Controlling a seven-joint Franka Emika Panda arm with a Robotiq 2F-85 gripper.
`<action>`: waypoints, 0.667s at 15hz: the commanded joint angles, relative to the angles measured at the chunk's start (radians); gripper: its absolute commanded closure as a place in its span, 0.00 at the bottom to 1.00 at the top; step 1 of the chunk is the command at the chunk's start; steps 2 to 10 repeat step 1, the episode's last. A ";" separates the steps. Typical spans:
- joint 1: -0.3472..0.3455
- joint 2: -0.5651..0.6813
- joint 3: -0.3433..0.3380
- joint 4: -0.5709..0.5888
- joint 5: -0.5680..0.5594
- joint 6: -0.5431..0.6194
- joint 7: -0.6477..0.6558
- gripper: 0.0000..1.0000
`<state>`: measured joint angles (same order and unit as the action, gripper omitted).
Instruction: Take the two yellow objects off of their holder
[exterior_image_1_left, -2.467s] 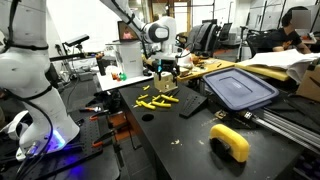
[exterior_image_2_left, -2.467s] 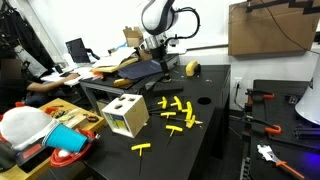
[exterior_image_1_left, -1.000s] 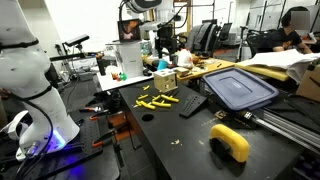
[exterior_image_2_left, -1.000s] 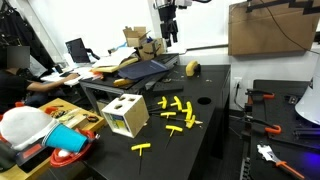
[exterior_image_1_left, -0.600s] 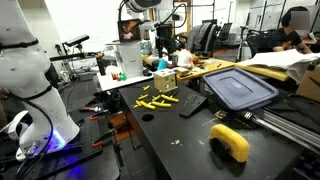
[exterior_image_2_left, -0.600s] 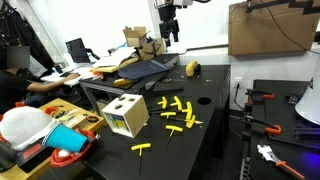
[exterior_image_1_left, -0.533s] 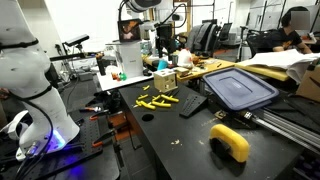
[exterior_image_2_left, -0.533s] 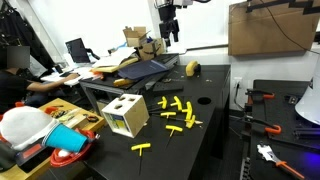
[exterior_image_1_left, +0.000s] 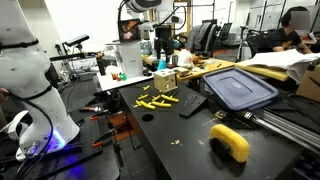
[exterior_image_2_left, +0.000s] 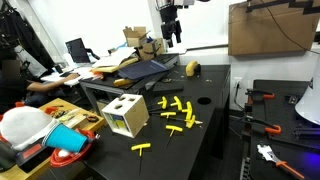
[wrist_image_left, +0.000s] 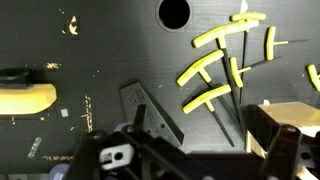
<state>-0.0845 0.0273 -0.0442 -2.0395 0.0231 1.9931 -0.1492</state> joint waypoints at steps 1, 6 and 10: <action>0.007 0.005 -0.007 0.004 0.000 -0.004 0.000 0.00; 0.007 0.005 -0.007 0.004 0.000 -0.004 0.000 0.00; 0.007 0.005 -0.007 0.004 0.000 -0.004 0.000 0.00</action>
